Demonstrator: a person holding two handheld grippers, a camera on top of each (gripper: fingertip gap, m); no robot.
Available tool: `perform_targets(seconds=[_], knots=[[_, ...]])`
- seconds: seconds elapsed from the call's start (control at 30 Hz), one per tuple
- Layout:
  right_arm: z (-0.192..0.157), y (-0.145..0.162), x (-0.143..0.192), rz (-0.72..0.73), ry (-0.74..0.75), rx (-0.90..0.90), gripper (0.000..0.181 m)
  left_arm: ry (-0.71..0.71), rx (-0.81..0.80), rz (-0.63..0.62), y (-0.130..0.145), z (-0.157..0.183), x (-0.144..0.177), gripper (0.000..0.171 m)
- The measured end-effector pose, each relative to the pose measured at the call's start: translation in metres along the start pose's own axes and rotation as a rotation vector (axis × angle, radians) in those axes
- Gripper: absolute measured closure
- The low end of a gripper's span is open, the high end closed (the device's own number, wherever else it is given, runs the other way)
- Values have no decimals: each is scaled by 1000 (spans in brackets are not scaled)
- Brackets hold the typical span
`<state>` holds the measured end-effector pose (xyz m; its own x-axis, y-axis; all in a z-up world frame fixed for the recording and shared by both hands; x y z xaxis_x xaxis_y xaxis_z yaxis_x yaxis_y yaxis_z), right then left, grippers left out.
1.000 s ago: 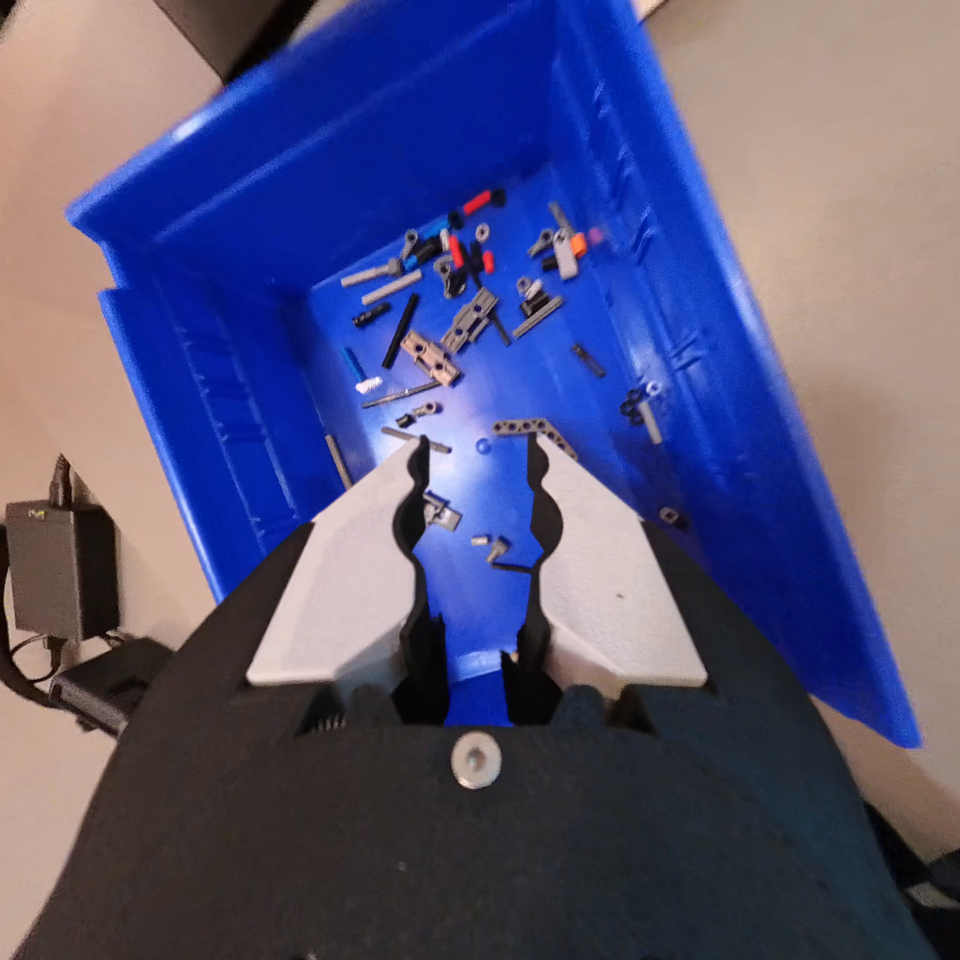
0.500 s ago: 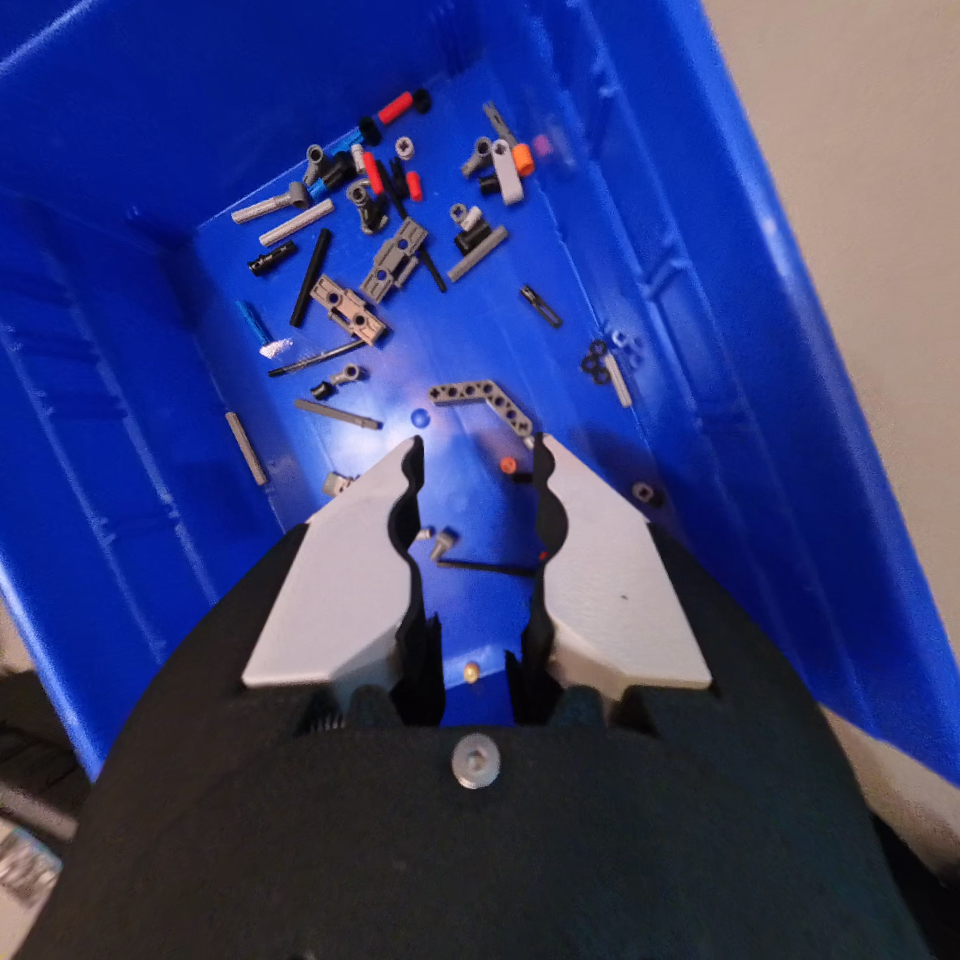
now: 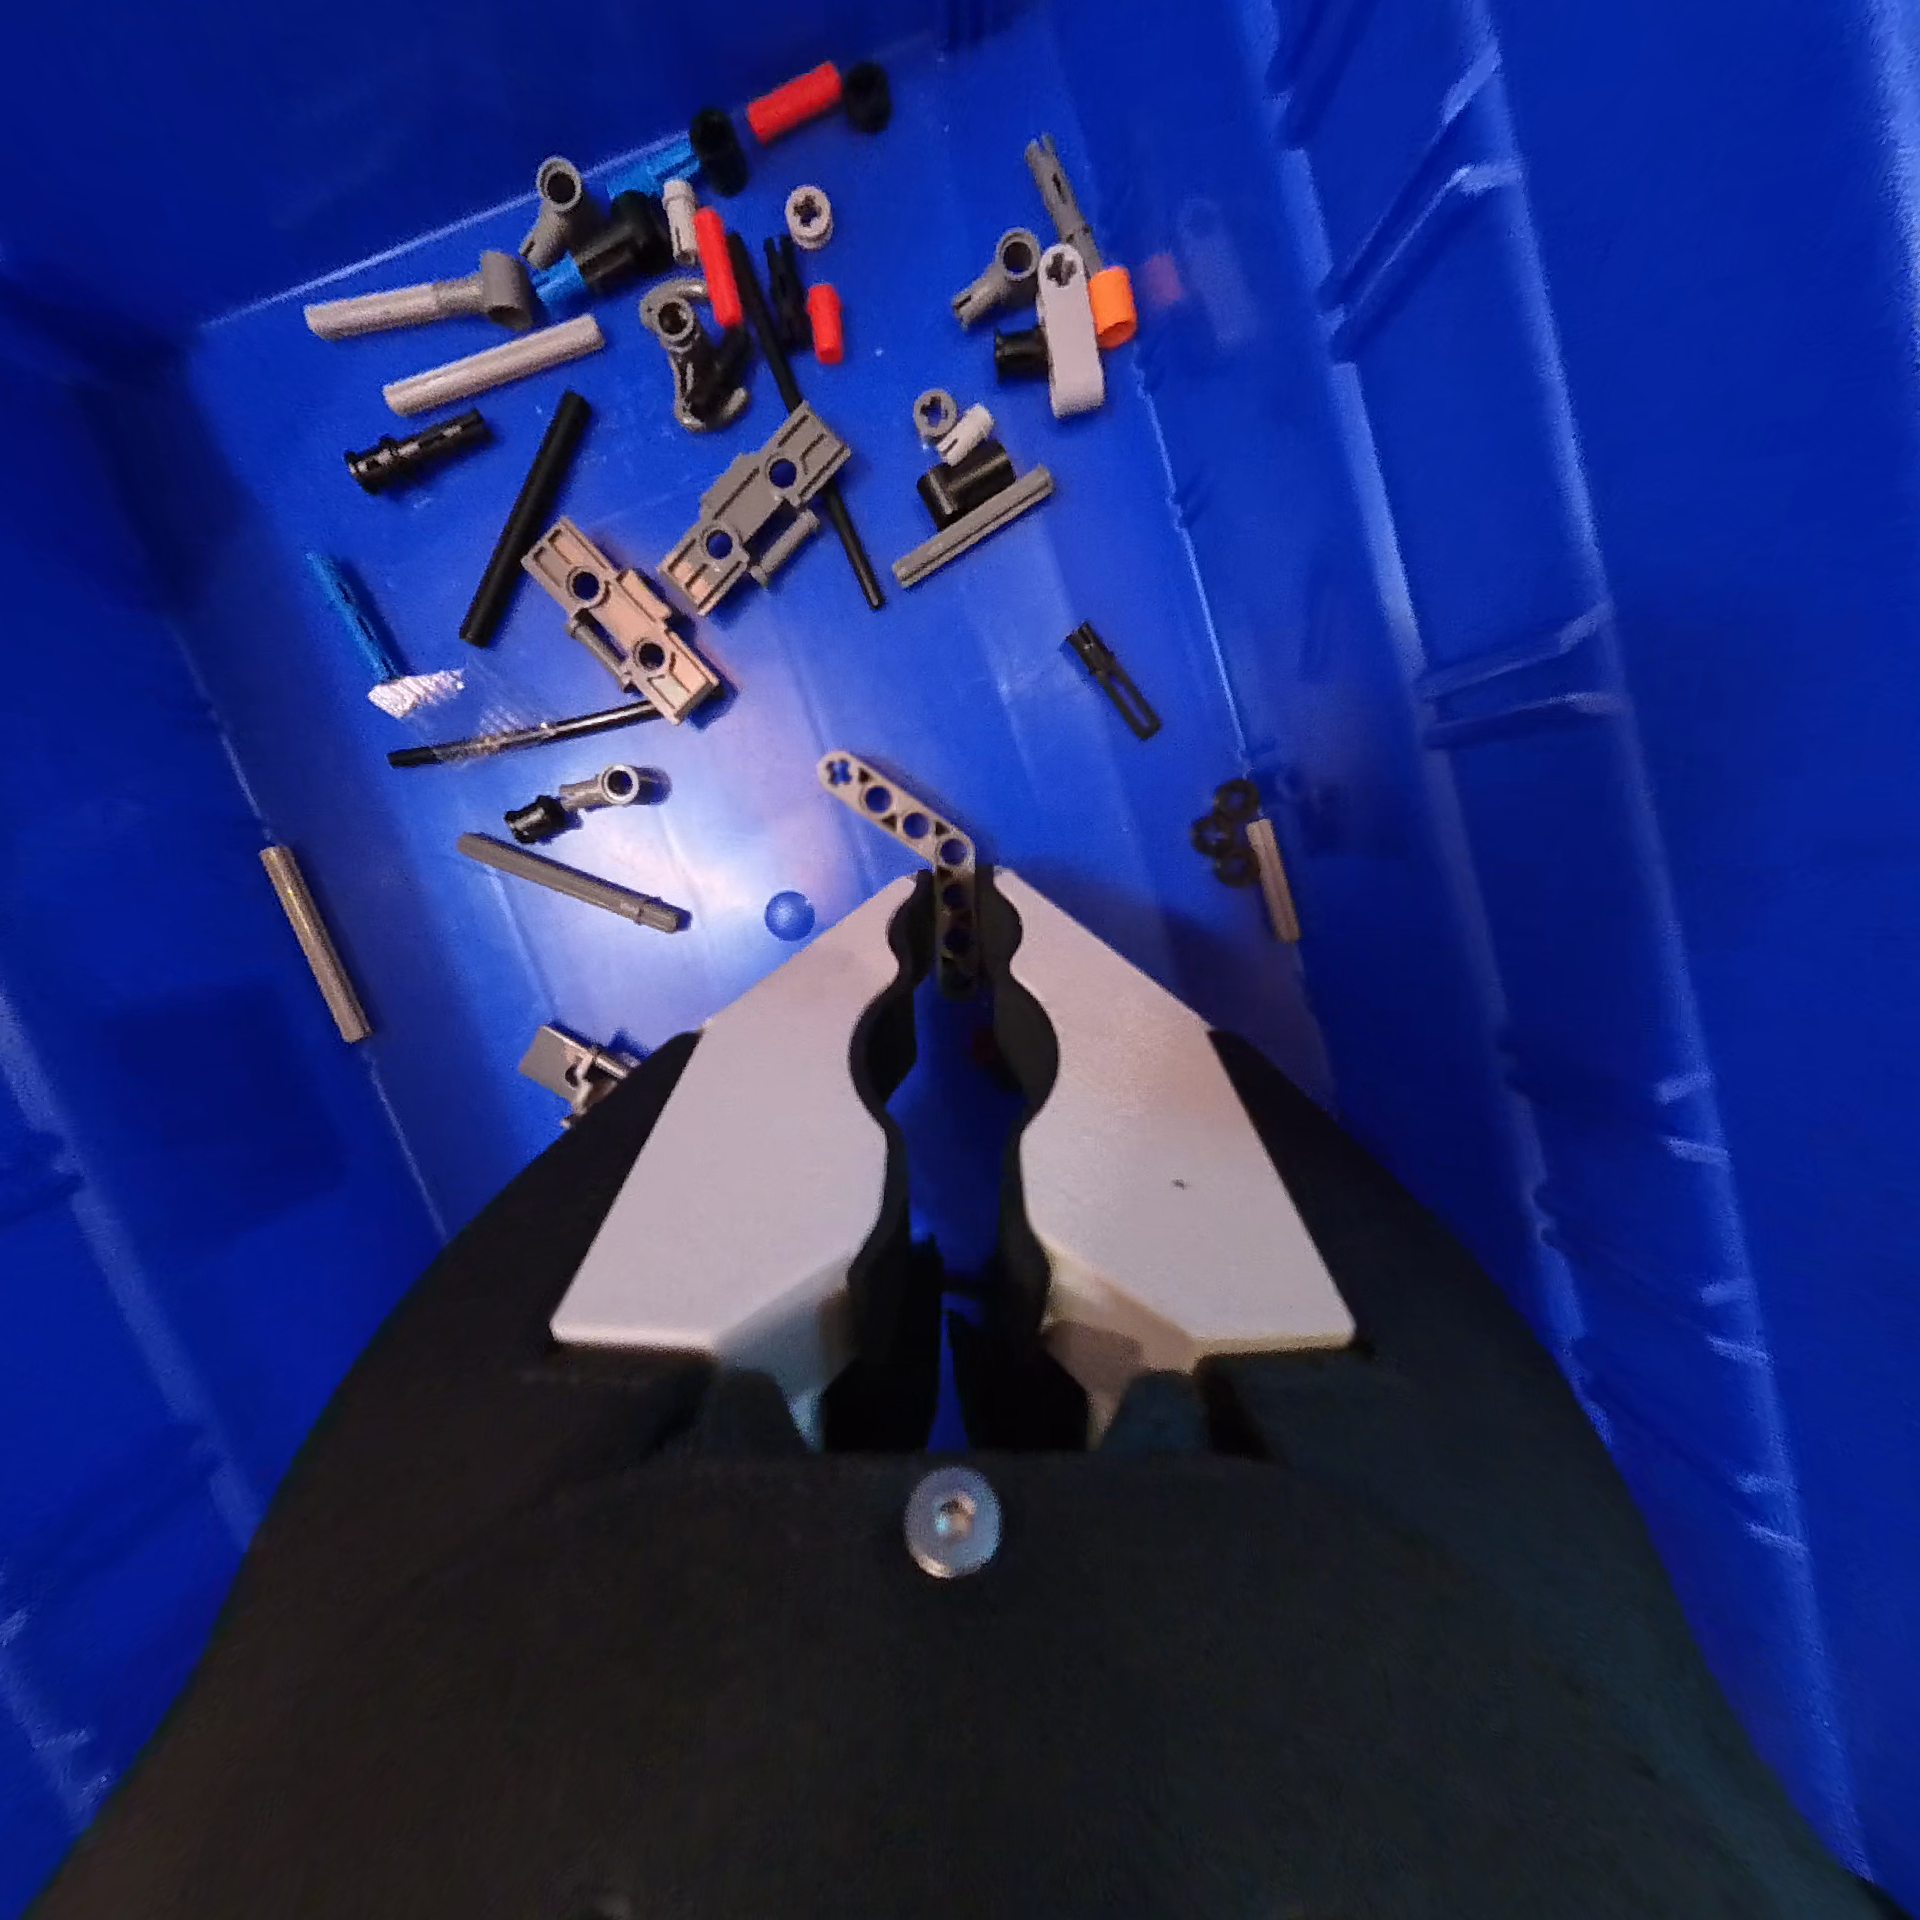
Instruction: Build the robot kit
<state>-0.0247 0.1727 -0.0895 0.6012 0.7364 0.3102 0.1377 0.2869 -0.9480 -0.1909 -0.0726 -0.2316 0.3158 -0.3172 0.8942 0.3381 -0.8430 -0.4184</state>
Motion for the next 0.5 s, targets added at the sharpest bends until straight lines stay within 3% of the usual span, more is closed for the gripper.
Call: perform_targets(seconds=[0.13, 0.27, 0.43, 0.5], knots=[[0, -4, 3, 9, 4, 5, 174, -18, 13, 147, -17, -3, 21, 165], [-1, -9, 6, 26, 2, 9, 175, -77, -19, 412, -44, -4, 77, 165], [-11, -21, 7, 49, 0, 65, 171, -37, -72, 702, -80, 34, 142, 165], [-17, -28, 7, 50, 14, 133, 169, 17, -103, 749, -90, 58, 154, 165]])
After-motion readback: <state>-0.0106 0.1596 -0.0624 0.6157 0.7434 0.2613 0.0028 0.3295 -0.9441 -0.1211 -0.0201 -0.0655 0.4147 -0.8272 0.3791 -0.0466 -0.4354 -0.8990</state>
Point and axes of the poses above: each gripper's, where its closed fingertips meet, x back along the fingers, y out of its underside, z = x × y across the jaws, the point moved 1 cm from there along x, back along the fingers, and after that the axes turned 8 degrees about -y, right-handed, at the moved point
